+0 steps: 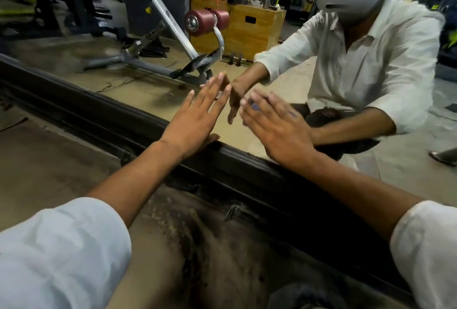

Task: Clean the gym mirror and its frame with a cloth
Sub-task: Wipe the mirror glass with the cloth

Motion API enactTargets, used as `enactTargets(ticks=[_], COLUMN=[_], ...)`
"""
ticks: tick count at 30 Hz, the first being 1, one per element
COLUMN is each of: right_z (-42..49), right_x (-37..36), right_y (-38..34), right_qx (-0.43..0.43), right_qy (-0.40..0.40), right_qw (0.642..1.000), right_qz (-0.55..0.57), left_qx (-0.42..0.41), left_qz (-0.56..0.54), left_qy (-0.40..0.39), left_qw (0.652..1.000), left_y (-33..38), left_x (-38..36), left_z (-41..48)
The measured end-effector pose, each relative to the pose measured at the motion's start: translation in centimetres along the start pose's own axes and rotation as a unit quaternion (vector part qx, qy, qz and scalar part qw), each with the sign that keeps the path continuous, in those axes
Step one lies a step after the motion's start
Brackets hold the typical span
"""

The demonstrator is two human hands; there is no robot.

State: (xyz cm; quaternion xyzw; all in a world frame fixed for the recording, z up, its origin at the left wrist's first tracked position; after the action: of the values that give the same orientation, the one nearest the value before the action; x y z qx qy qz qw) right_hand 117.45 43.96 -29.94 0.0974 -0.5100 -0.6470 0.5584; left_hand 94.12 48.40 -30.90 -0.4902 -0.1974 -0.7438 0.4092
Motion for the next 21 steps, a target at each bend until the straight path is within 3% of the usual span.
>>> enactTargets(ticks=[7, 15, 21], right_z=[-9.2, 2.8, 3.2], right_x=[-2.5, -2.1, -2.5], right_y=[-6.2, -7.5, -6.9], right_qx=[0.028, 0.089, 0.116], right_qy=[-0.085, -0.065, -0.068], right_qw=[0.995, 0.993, 0.987], right_qz=[0.041, 0.041, 0.088], left_qx=[0.01, 0.052, 0.009], left_qz=[0.04, 0.06, 0.111], left_qy=[0.005, 0.064, 0.052], left_qw=[0.999, 0.995, 0.992], left_y=[-0.5, -4.6, -6.6], left_x=[-1.0, 2.1, 3.6], left_z=[-0.1, 1.7, 2.7])
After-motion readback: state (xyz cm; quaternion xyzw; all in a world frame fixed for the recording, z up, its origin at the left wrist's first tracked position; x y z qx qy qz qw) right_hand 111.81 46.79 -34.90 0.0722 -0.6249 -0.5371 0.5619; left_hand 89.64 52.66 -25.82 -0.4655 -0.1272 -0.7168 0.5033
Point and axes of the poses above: each hand's wrist, its own z-axis towards the middle knuckle, its own x-axis out of the back of the hand, y = z × x, the point moved 2 cm from there along z, towards the middle knuckle, and after that the axes turned 8 degrees about -z, right-handed, at the moved point
